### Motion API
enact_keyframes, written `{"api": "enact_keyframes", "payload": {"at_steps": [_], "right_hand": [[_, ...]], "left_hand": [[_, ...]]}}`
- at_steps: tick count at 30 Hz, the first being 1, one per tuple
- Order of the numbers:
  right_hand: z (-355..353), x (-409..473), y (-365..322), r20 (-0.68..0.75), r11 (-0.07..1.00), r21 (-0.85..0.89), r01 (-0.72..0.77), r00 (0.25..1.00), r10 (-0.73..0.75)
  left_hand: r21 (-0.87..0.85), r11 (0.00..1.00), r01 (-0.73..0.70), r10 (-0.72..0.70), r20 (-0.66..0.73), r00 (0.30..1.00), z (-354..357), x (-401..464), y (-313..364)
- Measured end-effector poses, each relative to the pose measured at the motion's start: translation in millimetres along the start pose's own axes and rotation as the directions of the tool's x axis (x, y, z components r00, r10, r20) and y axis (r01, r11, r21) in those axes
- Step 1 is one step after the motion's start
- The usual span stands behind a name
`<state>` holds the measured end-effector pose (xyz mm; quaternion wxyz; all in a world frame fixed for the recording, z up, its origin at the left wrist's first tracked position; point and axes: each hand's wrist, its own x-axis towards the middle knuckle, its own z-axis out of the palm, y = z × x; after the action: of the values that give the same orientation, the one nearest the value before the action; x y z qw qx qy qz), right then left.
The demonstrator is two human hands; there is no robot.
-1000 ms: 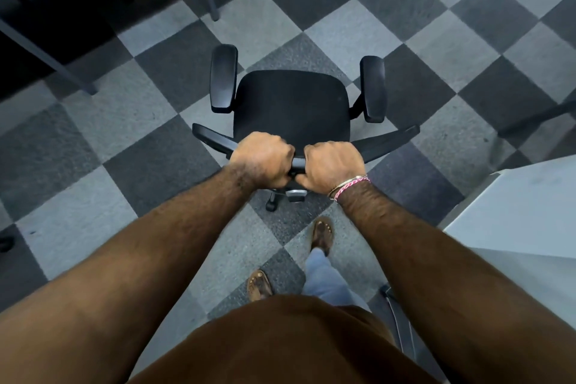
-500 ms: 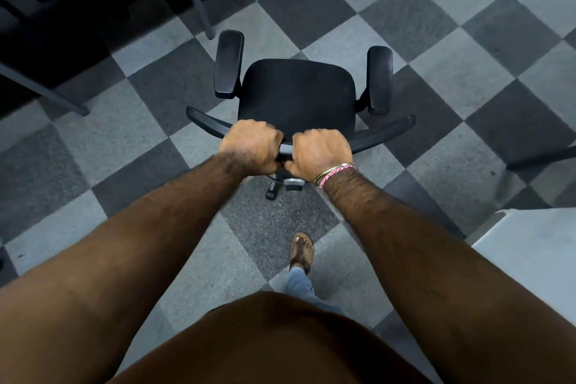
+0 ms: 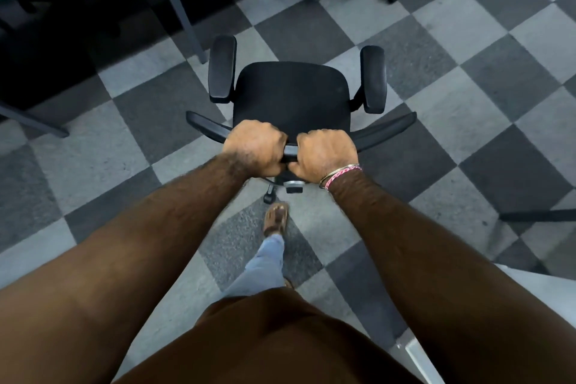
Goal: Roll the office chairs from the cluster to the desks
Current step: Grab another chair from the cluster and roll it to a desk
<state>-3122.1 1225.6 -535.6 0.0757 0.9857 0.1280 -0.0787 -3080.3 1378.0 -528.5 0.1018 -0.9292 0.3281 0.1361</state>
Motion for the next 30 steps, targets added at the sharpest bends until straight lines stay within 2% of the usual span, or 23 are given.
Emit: {"api": "enact_keyframes", "payload": {"at_steps": [7,18,24,30], "right_hand": [[-7,125,70,-0.024,1.000,-0.018,-0.007,1.000,0.007],[-26,302,162,-0.037,0.999,0.047,0.002,0.999,0.000],[-31,371,204,-0.042,0.998,0.048,0.037,0.999,-0.035],[-34,431,259,-0.046,0.993,0.015,0.113,0.993,-0.113]], "left_hand": [[-0.011,1.000,0.019,-0.019,0.001,1.000,-35,122,-59],[-0.048,0.999,0.024,-0.025,-0.020,0.999,-78,292,-153],[-0.057,0.996,0.063,-0.063,0.000,0.998,-95,361,-181],[-0.085,0.983,0.166,-0.166,0.008,0.986,-114,426,-190]]}}
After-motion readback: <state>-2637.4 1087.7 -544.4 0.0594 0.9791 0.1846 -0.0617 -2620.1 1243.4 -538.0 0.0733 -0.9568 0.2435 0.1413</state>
